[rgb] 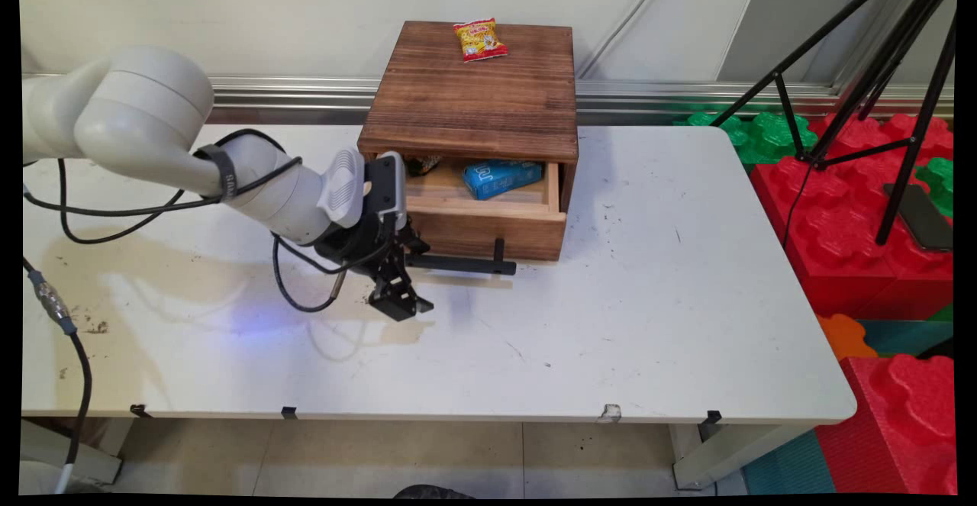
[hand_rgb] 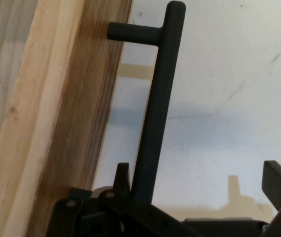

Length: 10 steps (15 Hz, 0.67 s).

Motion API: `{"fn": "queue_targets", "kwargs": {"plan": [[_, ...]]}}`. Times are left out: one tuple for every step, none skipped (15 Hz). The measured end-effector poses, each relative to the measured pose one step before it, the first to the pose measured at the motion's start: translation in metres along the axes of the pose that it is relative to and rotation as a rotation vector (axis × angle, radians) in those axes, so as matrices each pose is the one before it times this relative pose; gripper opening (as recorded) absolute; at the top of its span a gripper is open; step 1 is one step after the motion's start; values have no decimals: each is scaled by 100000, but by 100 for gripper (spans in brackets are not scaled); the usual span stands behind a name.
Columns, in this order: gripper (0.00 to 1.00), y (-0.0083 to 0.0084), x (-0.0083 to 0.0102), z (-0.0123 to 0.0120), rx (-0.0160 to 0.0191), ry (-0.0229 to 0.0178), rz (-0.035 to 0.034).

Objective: Open the drawer

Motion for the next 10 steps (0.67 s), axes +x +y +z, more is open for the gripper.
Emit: {"fn": "queue_targets", "kwargs": {"plan": [[100, 297, -131, -77, -508, -13, 30], [100, 350, -152, -90, -582, -45, -53], [100, 359, -137, -86, -585, -3, 17], [100, 303, -102, -61, -531, 13, -12], [100, 192, -48, -37, -312, 22, 18], [100, 286, -76, -48, -495, 26, -27], [100, 324, -79, -51, -545, 22, -50], [100, 329, -40, -30, -593, 72, 29], [100, 271, -30, -16, -509, 3, 49], [100, 178, -8, -9, -355, 42, 36]]}}
